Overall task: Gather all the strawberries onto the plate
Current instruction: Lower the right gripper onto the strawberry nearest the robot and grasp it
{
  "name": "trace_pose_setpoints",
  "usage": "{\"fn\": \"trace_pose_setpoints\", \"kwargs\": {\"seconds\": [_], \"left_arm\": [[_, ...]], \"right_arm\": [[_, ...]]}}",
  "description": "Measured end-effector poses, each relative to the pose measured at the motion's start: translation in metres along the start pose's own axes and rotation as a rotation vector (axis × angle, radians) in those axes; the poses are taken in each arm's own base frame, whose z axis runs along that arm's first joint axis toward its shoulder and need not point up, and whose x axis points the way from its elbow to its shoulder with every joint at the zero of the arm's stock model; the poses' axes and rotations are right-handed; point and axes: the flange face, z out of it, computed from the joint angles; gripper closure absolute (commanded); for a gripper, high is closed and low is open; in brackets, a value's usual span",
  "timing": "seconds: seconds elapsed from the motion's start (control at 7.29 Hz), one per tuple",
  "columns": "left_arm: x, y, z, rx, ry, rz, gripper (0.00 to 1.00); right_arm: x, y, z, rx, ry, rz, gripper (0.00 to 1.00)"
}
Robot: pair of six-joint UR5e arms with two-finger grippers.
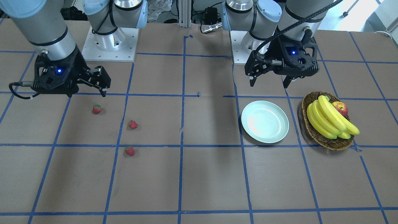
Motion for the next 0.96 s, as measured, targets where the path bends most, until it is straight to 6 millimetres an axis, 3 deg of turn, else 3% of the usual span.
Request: {"fn": "trace_pose_setpoints", "kwargs": {"seconds": [0.27,0.41,0.69,0.96], "left_arm": [[0.0,0.001,0.003,-0.006,0.0,0.0,0.0],[0.0,0.001,0.004,-0.008,0.0,0.0,0.0],[0.0,0.001,0.005,-0.009,0.0,0.001,0.0],[0.001,0.0,0.005,-0.01,0.0,0.001,0.0]], "right_arm": [[0.009,0.031,0.082,0.036,0.012,-0.004,0.0],[0.013,0.048,0.114,0.053,0.015,-0.026,0.0],[0.024,0.069,0.152,0.028,0.003,-0.076,0.0],[0.027,0.08,0.173,0.015,0.001,-0.084,0.0]]}}
